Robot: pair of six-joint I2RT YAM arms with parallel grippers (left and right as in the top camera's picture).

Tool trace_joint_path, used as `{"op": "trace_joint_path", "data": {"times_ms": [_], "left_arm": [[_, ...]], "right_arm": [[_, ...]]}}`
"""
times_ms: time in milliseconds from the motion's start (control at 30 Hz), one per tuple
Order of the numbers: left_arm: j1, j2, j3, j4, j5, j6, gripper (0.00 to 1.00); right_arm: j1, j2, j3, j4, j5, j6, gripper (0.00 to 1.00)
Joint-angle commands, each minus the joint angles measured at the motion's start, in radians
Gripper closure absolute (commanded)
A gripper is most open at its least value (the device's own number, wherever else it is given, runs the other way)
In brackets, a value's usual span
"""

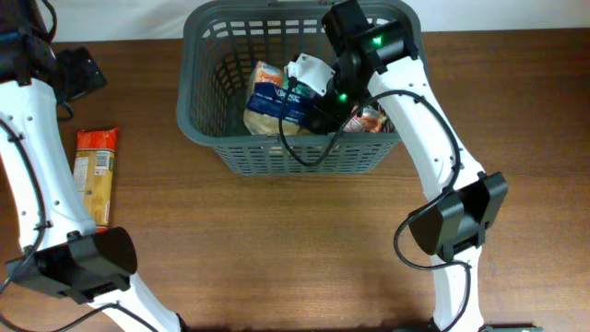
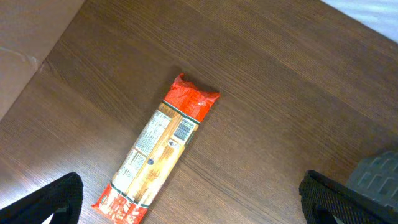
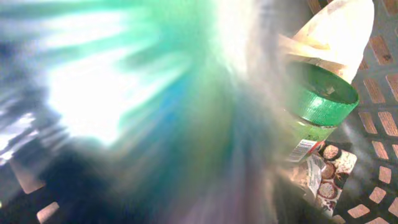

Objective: Pack container
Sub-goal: 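Lower the tissue box into the basket and open the right gripper, then withdraw the right arm back to the right side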

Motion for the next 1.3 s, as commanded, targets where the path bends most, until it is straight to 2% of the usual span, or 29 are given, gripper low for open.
{"op": "trace_joint_path", "data": {"times_ms": [0,200,300,433,667,767,1267], "left_arm": [[0.005,0.002,-0.001,0.001,0.007,0.016,0.01],[0.005,0.002,-0.001,0.002,0.007,0.016,0.01],[0.005,0.002,-0.001,0.003,0.007,0.016,0.01],[0.005,0.002,-0.001,0.005,0.007,0.016,0.01],[0.005,0.002,-0.001,0.011,0.008,0.015,0.01],[0.005,0.002,-0.001,0.011,0.008,0.015,0.01],[0.005,0.002,-0.001,0.015,0.008,0.016,0.01]], "right_arm": [[0.01,-0.029,0.001,0.008,-0.035,0.007,0.01],[0.01,-0.031,0.016,0.011,-0.035,0.018,0.01],[0.01,-0.032,0.091,0.015,-0.03,0.079,0.01],[0.001,-0.032,0.286,0.018,0.132,0.28,0.01],[-0.089,-0.039,0.708,-0.06,0.612,0.69,0.01],[-0.17,-0.06,0.774,-0.103,0.699,0.799,0.01],[-0.704,-0.07,0.712,-0.213,0.761,0.812,0.01]]}}
